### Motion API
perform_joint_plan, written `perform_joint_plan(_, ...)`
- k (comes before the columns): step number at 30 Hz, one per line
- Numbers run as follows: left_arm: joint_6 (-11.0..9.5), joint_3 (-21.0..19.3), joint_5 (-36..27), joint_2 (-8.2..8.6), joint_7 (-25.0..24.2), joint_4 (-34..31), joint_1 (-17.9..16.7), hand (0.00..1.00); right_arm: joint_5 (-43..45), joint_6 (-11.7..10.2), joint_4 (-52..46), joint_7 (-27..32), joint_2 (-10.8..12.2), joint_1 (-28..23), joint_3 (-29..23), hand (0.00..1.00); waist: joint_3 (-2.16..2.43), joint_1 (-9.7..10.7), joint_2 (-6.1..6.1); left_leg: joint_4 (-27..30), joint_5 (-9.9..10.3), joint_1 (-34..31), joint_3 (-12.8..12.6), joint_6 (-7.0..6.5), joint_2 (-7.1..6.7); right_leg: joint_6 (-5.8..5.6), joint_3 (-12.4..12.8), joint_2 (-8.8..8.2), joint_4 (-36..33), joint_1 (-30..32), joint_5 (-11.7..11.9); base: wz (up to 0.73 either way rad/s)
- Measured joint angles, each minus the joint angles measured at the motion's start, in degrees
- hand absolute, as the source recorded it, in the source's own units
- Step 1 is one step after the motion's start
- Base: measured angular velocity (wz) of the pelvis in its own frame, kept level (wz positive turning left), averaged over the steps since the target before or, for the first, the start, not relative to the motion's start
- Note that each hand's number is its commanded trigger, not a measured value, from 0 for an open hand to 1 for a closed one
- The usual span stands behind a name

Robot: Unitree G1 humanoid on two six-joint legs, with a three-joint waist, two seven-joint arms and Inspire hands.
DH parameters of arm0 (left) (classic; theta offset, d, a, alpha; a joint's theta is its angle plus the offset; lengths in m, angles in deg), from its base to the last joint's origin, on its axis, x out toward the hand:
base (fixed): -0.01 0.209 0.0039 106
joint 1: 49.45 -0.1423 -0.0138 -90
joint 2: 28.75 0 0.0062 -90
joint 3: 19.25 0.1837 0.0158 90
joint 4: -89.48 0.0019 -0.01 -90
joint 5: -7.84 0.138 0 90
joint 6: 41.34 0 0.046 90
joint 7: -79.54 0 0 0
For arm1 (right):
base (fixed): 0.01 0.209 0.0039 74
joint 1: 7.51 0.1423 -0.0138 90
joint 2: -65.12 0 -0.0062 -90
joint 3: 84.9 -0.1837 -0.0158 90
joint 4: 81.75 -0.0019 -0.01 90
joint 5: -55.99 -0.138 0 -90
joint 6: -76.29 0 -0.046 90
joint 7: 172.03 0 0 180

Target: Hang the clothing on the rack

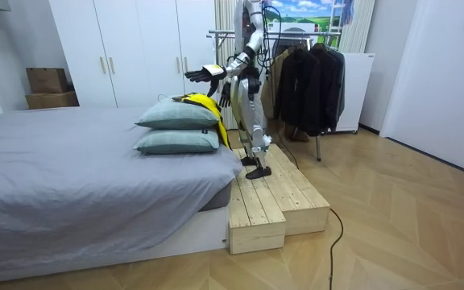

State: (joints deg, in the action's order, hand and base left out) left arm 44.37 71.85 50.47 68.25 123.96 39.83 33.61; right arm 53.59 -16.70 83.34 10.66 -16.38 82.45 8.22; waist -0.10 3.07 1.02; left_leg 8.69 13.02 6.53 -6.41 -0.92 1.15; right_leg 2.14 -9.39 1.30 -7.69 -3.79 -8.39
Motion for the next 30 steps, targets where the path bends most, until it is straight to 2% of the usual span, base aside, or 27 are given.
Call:
perform_joint_plan(9,0.10,3.19,0.75,0.00,-0.20,0.12,-0.05,0.00,0.14,-0.02,-0.51,-1.30,-0.18,-0.07,0.14,0.00,-0.01,0.40,-0.02,-0.03,0.00,0.31,-1.15,0.00,0.09,0.01,0.93,0.03,-0.11,-0.09,0.01,-0.05)
perform_joint_plan(13,0.09,4.60,0.78,0.00,-0.61,0.27,-0.08,0.00,0.39,-0.05,-1.94,-2.25,-0.21,-0.53,0.15,0.00,-0.16,0.71,-0.21,-0.10,0.00,0.55,-1.34,0.00,0.09,0.02,1.16,0.26,-0.12,-0.17,0.01,-0.01)
perform_joint_plan(26,0.28,4.76,0.85,0.00,-5.45,3.99,0.67,0.00,2.01,-0.15,-2.28,-2.58,-0.22,-0.47,0.01,0.00,-0.28,1.80,-0.31,-0.38,0.00,1.01,-1.38,0.00,0.14,0.02,1.48,0.35,-0.10,-0.11,0.01,-0.02)
perform_joint_plan(30,1.08,5.68,0.85,-0.01,-6.91,4.71,0.78,0.00,1.95,-0.20,-2.28,-2.60,-0.22,-0.43,0.04,0.00,-0.35,2.07,-0.17,-0.37,0.00,0.96,-1.33,0.00,0.17,0.02,1.41,0.36,-0.11,-0.07,0.01,0.00)
